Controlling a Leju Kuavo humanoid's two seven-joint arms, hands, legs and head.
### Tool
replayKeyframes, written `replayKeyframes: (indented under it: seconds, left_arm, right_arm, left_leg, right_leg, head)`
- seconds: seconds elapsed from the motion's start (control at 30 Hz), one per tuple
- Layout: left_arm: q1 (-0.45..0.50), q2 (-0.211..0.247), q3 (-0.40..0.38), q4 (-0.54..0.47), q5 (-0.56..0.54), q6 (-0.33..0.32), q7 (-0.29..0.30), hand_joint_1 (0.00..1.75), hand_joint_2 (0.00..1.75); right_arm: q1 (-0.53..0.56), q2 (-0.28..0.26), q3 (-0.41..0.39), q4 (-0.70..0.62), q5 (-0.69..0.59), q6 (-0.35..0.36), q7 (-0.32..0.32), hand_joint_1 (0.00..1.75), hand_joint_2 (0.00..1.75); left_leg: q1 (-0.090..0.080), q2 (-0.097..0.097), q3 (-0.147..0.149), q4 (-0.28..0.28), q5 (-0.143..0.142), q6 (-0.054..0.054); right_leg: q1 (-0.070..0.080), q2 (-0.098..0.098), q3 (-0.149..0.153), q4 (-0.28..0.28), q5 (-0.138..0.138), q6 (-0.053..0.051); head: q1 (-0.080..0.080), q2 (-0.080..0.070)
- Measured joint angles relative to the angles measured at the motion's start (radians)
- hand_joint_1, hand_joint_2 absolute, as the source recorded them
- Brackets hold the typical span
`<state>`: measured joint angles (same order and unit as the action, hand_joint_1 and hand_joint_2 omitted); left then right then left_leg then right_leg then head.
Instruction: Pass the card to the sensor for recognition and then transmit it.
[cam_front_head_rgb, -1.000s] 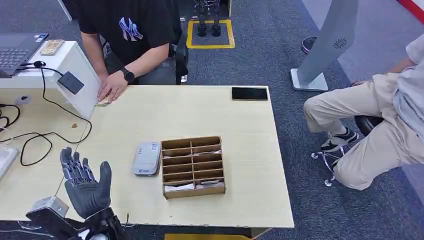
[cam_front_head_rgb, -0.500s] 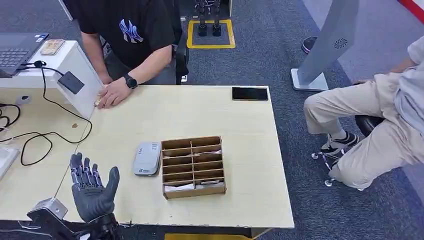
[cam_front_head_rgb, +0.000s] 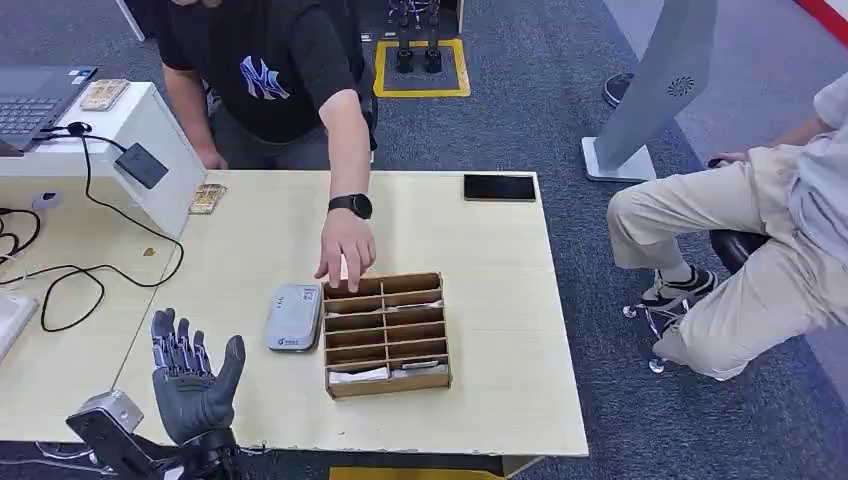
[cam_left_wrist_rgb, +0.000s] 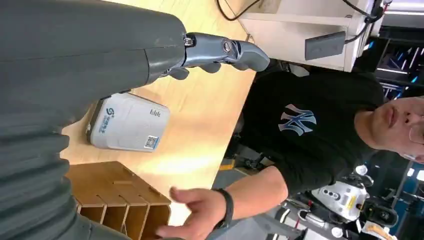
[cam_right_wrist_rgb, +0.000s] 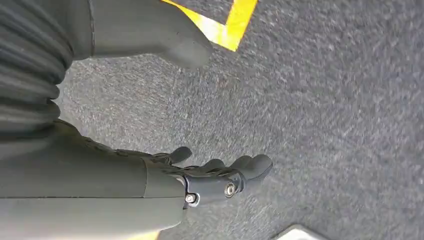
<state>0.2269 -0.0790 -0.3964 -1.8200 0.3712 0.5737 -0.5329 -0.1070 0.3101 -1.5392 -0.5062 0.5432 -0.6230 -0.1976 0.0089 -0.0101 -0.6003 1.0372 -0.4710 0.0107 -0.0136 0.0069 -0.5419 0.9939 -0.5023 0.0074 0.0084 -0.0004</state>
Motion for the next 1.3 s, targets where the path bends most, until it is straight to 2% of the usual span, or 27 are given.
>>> replayKeyframes:
  seconds: [0.27, 0.4, 0.67, 0.83, 1.03, 1.17, 1.3]
  left_arm:
    - [-0.003, 0.000, -0.001, 0.018, 0.000, 0.000, 0.000, 0.00, 1.75]
    - [-0.003, 0.001, -0.002, 0.023, 0.005, 0.001, 0.003, 0.00, 1.75]
    - [-0.002, 0.004, -0.005, 0.034, 0.009, 0.004, 0.000, 0.00, 1.75]
    - [-0.003, 0.005, -0.005, 0.039, 0.010, 0.001, 0.000, 0.00, 1.75]
    - [-0.003, 0.005, -0.006, 0.049, 0.010, 0.001, 0.000, 0.00, 1.75]
    - [-0.002, 0.006, -0.006, 0.054, 0.009, 0.010, 0.000, 0.00, 1.75]
    - [0.001, 0.007, -0.006, 0.061, 0.009, 0.021, 0.001, 0.00, 1.75]
  right_arm:
    - [0.000, 0.004, 0.002, -0.019, -0.009, -0.010, -0.003, 0.00, 1.75]
    - [0.000, 0.005, 0.010, -0.024, -0.060, -0.039, -0.026, 0.00, 1.75]
    - [0.000, 0.007, 0.034, -0.058, -0.106, -0.043, -0.035, 0.00, 1.75]
    - [0.001, 0.010, 0.009, -0.090, -0.136, -0.043, -0.103, 0.00, 1.75]
    - [0.002, 0.013, -0.002, -0.102, -0.149, -0.043, -0.122, 0.00, 1.75]
    - [0.015, 0.014, -0.010, -0.144, -0.168, -0.043, -0.180, 0.00, 1.75]
    - [0.023, 0.015, -0.018, -0.165, -0.165, -0.043, -0.192, 0.00, 1.75]
  left_leg:
    - [0.000, 0.000, 0.000, 0.000, 0.000, 0.000]
    - [0.000, 0.000, 0.000, 0.000, 0.000, 0.000]
    - [0.000, 0.000, 0.000, 0.000, 0.000, 0.000]
    - [0.000, 0.000, 0.000, 0.000, 0.000, 0.000]
    - [0.000, 0.000, 0.000, 0.000, 0.000, 0.000]
    - [0.000, 0.000, 0.000, 0.000, 0.000, 0.000]
    - [0.000, 0.000, 0.000, 0.000, 0.000, 0.000]
  right_leg:
    - [0.000, 0.000, 0.000, 0.000, 0.000, 0.000]
    - [0.000, 0.000, 0.000, 0.000, 0.000, 0.000]
    - [0.000, 0.000, 0.000, 0.000, 0.000, 0.000]
    - [0.000, 0.000, 0.000, 0.000, 0.000, 0.000]
    - [0.000, 0.000, -0.001, 0.000, 0.000, 0.000]
    - [0.000, 0.000, -0.002, 0.000, 0.000, 0.000]
    - [0.000, 0.000, 0.000, 0.000, 0.000, 0.000]
  head:
    - [0.000, 0.000]
    - [0.000, 0.000]
    - [0.000, 0.000]
    - [0.000, 0.000]
    - [0.000, 0.000]
    - [0.000, 0.000]
    - [0.000, 0.000]
